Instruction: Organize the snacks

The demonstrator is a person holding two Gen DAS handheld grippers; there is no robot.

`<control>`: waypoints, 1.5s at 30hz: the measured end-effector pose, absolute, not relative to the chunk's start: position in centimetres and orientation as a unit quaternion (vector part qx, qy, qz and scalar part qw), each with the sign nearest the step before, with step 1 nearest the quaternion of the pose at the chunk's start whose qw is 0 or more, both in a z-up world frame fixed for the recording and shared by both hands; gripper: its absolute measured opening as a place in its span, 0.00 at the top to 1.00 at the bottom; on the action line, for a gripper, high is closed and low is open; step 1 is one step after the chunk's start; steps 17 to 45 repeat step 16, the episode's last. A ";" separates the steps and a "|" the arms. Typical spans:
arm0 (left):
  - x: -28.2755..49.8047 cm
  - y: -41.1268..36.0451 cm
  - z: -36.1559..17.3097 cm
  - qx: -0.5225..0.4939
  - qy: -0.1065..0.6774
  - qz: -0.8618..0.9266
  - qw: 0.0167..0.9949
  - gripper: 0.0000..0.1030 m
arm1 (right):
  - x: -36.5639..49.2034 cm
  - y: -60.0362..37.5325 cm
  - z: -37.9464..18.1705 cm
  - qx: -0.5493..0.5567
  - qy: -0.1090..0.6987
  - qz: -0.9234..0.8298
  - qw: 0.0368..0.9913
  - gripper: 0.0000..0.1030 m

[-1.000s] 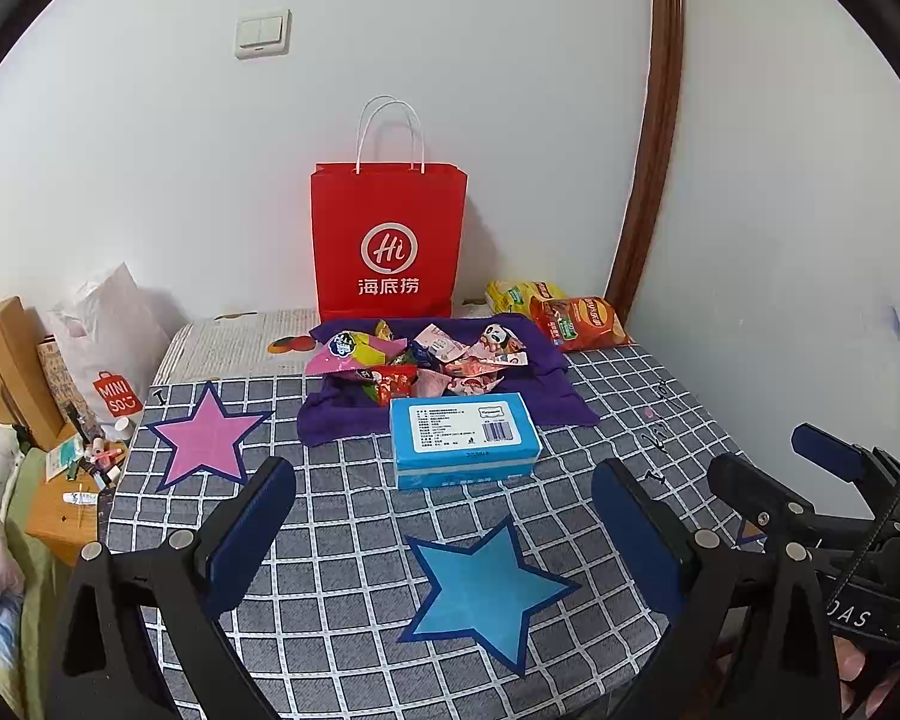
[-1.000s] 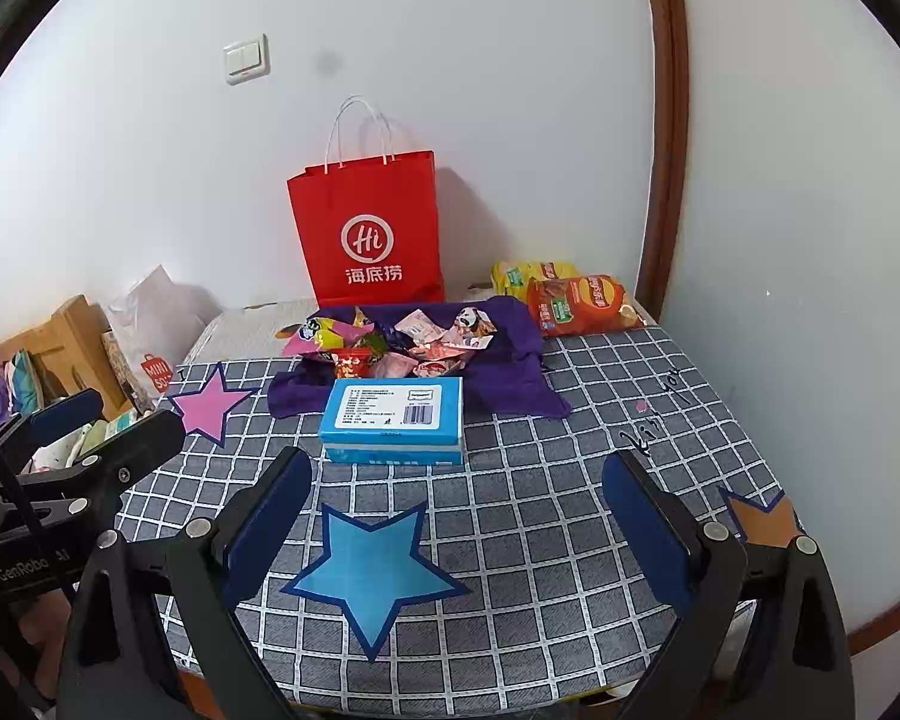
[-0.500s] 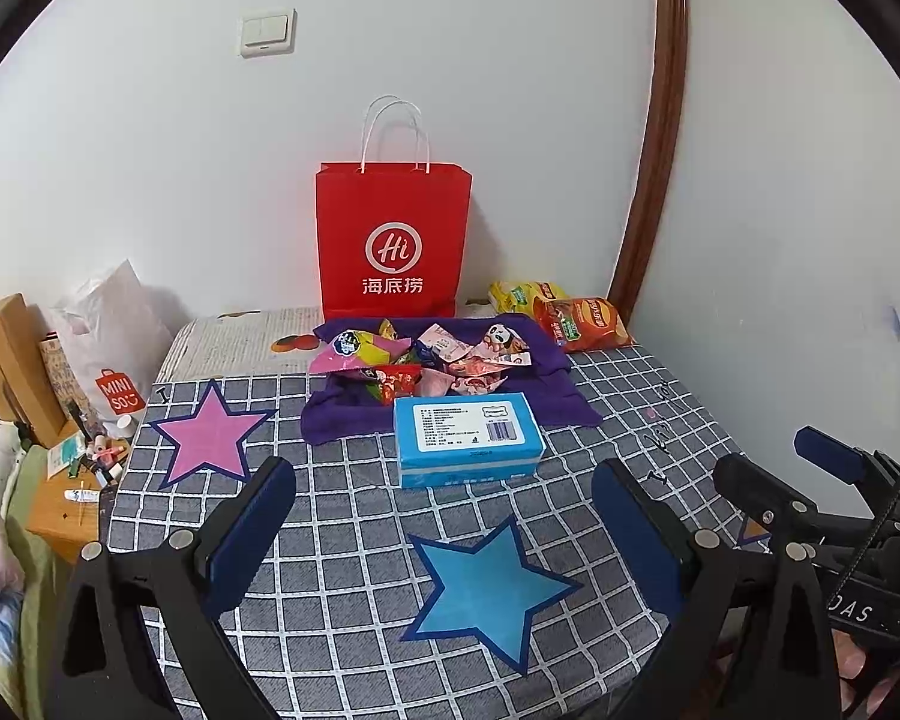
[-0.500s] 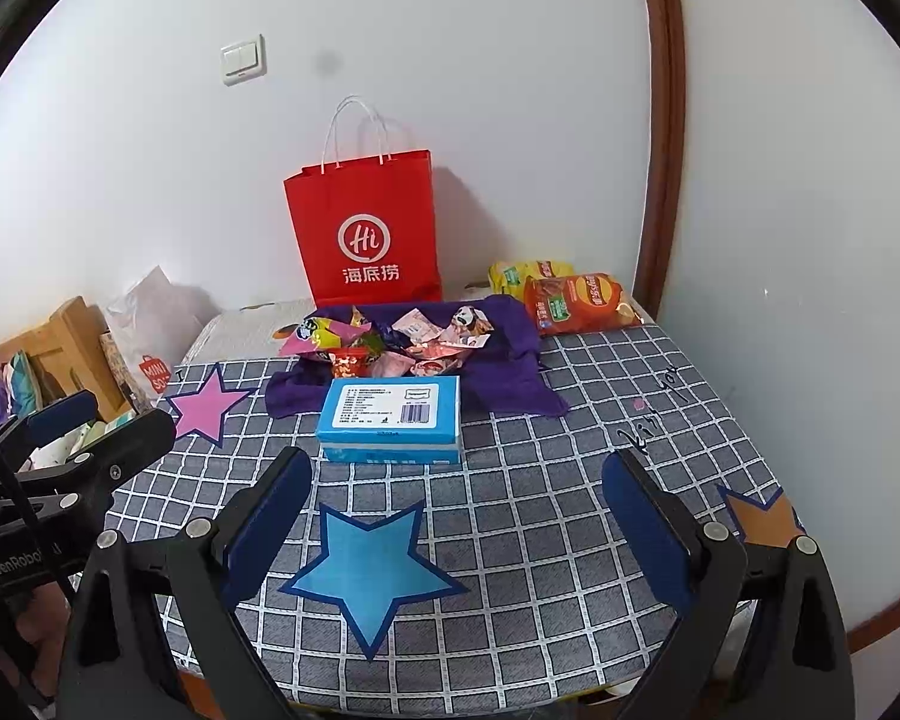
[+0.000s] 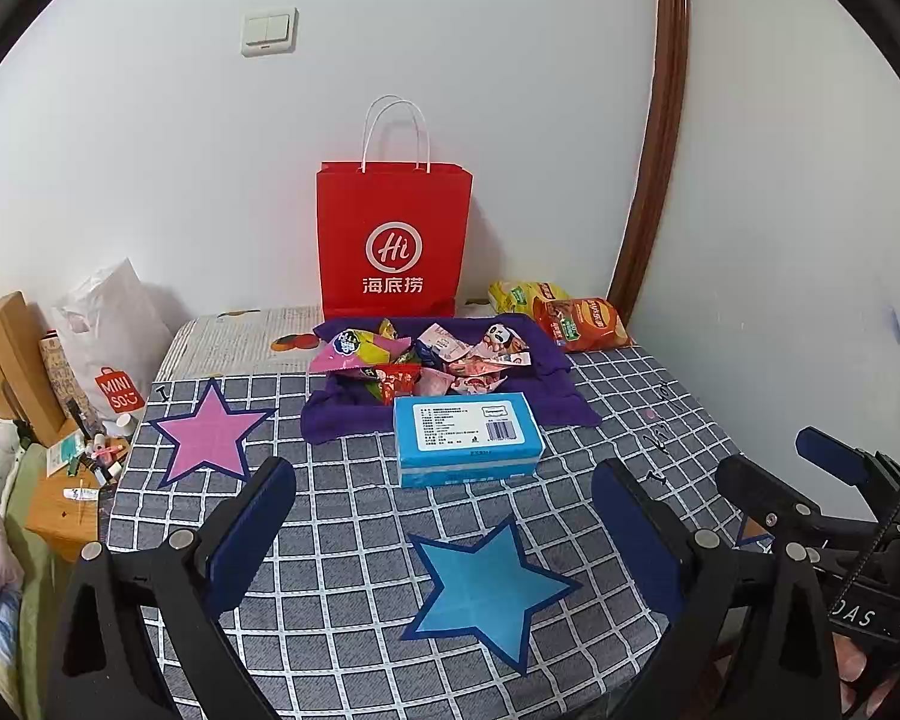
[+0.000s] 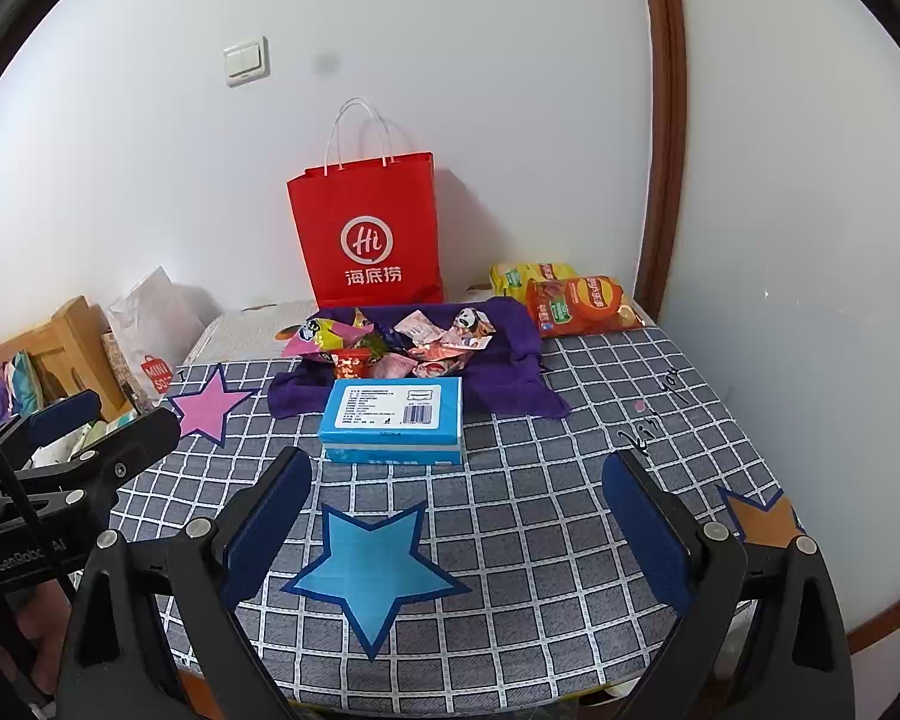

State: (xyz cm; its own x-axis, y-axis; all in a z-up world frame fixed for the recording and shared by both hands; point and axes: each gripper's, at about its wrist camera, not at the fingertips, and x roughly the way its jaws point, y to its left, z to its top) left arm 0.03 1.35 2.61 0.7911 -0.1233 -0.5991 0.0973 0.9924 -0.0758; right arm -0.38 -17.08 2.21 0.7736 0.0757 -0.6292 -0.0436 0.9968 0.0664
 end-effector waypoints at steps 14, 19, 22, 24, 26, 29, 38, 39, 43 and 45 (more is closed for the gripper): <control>0.0 1.5 2.6 -0.022 0.318 -0.057 0.946 0.03 | -0.5 -16.8 2.3 0.023 0.331 0.036 0.943 0.06; 0.0 1.5 2.5 -0.021 0.318 -0.054 0.946 0.03 | -0.5 -16.8 2.3 0.023 0.331 0.038 0.943 0.06; 0.0 1.5 2.5 -0.021 0.318 -0.054 0.946 0.03 | -0.5 -16.8 2.3 0.023 0.331 0.038 0.943 0.06; 0.0 1.5 2.5 -0.021 0.318 -0.054 0.946 0.03 | -0.5 -16.8 2.3 0.023 0.331 0.038 0.943 0.06; 0.0 1.5 2.5 -0.021 0.318 -0.054 0.946 0.03 | -0.5 -16.8 2.3 0.023 0.331 0.038 0.943 0.06; 0.0 1.5 2.5 -0.021 0.318 -0.054 0.946 0.03 | -0.5 -16.8 2.3 0.023 0.331 0.038 0.943 0.06; 0.0 1.5 2.5 -0.021 0.318 -0.054 0.946 0.03 | -0.5 -16.8 2.3 0.023 0.331 0.038 0.943 0.06; 0.0 1.5 2.5 -0.021 0.318 -0.054 0.946 0.03 | -0.5 -16.8 2.3 0.023 0.331 0.038 0.943 0.06; 0.0 1.5 2.5 -0.021 0.318 -0.054 0.946 0.03 | -0.5 -16.8 2.3 0.023 0.331 0.038 0.943 0.06; 0.0 1.5 2.5 -0.021 0.318 -0.054 0.946 0.03 | -0.5 -16.8 2.3 0.023 0.331 0.038 0.943 0.06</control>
